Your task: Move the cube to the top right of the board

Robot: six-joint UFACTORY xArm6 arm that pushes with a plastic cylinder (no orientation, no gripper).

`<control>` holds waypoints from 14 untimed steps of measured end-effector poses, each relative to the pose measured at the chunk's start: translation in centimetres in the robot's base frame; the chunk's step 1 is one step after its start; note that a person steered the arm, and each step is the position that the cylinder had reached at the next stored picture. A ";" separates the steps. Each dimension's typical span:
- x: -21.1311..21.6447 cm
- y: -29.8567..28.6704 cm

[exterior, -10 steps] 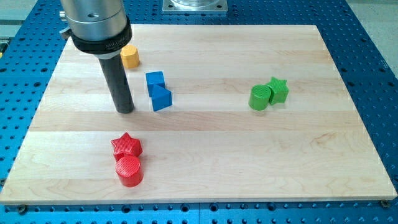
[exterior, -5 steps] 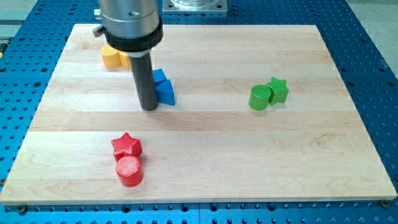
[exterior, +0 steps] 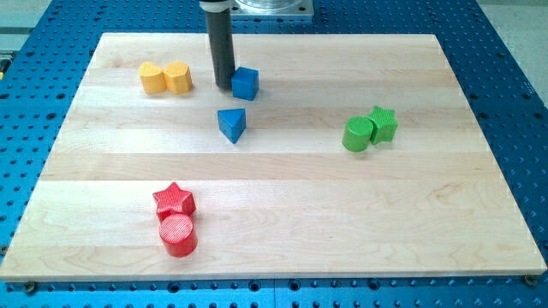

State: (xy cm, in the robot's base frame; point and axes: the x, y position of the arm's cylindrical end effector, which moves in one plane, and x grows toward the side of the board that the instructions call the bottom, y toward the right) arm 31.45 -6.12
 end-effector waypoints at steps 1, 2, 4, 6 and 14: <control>0.0 0.0; 0.0 -0.2; 0.2 2.2; 2.6 0.4; -1.6 19.8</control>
State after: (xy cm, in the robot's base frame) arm 29.84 13.66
